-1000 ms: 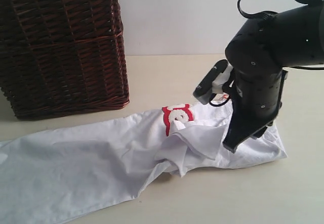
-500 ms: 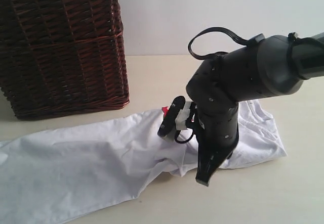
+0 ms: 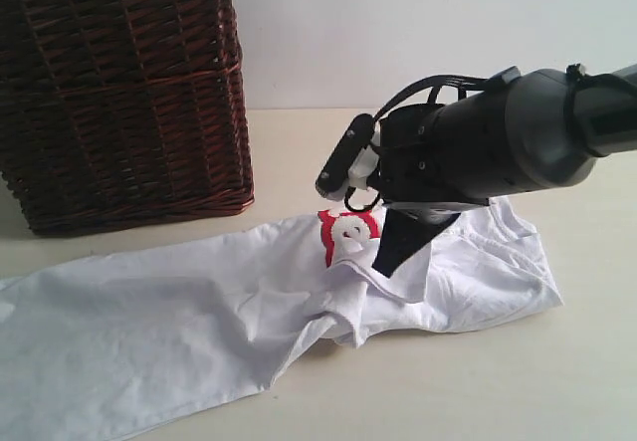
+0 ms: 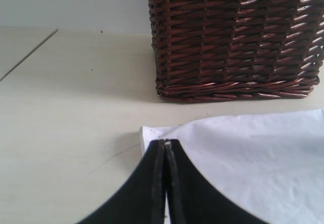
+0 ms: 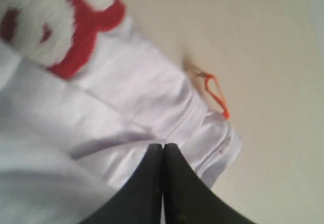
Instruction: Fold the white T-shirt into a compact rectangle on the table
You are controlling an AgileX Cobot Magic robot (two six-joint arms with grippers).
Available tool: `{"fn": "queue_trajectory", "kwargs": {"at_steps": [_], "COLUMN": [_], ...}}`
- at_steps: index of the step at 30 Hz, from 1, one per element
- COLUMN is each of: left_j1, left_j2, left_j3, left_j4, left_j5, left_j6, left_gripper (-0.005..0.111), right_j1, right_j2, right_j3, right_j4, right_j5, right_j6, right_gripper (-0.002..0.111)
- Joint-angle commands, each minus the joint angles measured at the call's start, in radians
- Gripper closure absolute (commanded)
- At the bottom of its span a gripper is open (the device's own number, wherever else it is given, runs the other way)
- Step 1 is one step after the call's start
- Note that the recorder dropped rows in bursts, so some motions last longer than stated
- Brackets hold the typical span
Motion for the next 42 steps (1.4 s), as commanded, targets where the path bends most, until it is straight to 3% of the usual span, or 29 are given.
{"fn": "queue_trajectory", "kwargs": {"at_steps": [1,6,11,13,17,21,26,33,39,42], "left_j1": [0.004,0.004,0.004,0.004,0.004,0.004,0.004,0.004,0.004,0.004], "left_j2": [-0.004,-0.004,-0.004,-0.004,-0.004,-0.004,-0.004,-0.004,-0.004,-0.004], "left_j3": [-0.001,-0.001,-0.001,-0.001,-0.001,-0.001,-0.001,-0.001,-0.001,-0.001], "left_j4": [-0.006,-0.006,-0.006,-0.006,-0.006,-0.006,-0.006,-0.006,-0.006,-0.006], "left_j5": [-0.007,-0.007,-0.007,-0.007,-0.007,-0.007,-0.007,-0.007,-0.007,-0.007], "left_j6": [0.002,0.002,0.002,0.002,0.002,0.002,0.002,0.002,0.002,0.002], "left_gripper": [0.107,0.107,0.107,0.107,0.107,0.107,0.107,0.107,0.107,0.107], "right_j1": [0.001,0.002,0.002,0.002,0.002,0.008,0.038,0.038,0.038,0.038], "right_j2": [-0.004,-0.045,-0.16,-0.185,-0.184,-0.135,-0.064,-0.05,-0.05,-0.05], "right_j3": [0.003,0.003,0.003,0.003,0.003,0.003,0.003,0.003,0.003,0.003], "right_j4": [-0.194,-0.05,0.654,0.777,0.795,0.798,0.726,0.393,0.428,0.353], "right_j5": [-0.062,-0.104,-0.216,-0.164,-0.033,0.022,0.025,0.019,0.022,0.022], "right_j6": [0.298,0.236,-0.524,-0.679,-0.696,-0.698,-0.686,-0.37,-0.388,-0.352], "right_gripper": [0.108,0.108,0.108,0.102,0.077,0.063,0.063,0.065,0.071,0.071]}}
